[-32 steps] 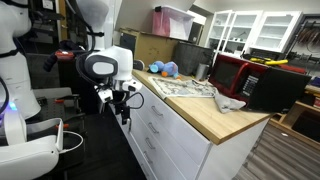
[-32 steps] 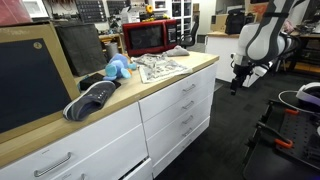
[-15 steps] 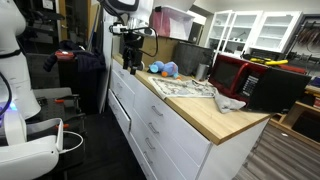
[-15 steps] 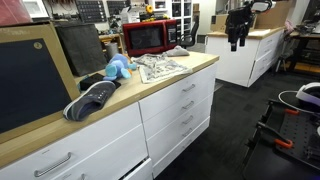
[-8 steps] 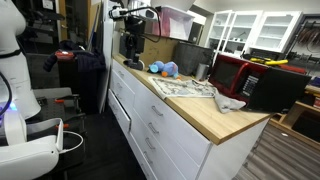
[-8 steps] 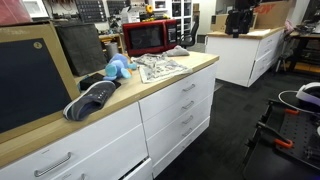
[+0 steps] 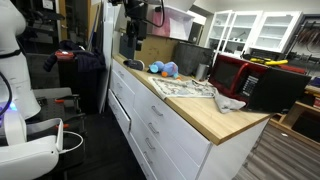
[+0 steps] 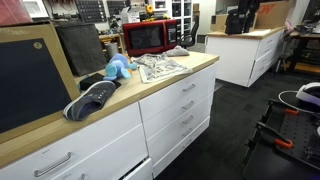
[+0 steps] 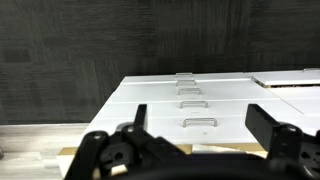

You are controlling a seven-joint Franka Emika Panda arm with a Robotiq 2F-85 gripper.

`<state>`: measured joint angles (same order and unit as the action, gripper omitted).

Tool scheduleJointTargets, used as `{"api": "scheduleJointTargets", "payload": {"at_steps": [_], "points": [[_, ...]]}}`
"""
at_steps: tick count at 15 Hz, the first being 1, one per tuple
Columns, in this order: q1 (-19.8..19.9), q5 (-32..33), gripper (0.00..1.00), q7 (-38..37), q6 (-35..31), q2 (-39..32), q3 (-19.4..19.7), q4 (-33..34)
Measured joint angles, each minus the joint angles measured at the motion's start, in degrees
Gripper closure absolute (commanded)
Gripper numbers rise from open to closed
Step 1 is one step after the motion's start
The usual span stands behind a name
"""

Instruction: Completely close the drawer

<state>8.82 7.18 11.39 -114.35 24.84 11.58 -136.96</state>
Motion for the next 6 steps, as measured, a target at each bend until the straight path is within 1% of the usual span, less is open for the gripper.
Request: {"api": "scheduleJointTargets", "payload": {"at_steps": [3,6], "points": [[-0.05,-1.81,0.00,2.75,0.83,1.30,1.26,0.86],[-0.05,-2.28,0.00,4.08,1.20,1.72,1.83,1.13]]}}
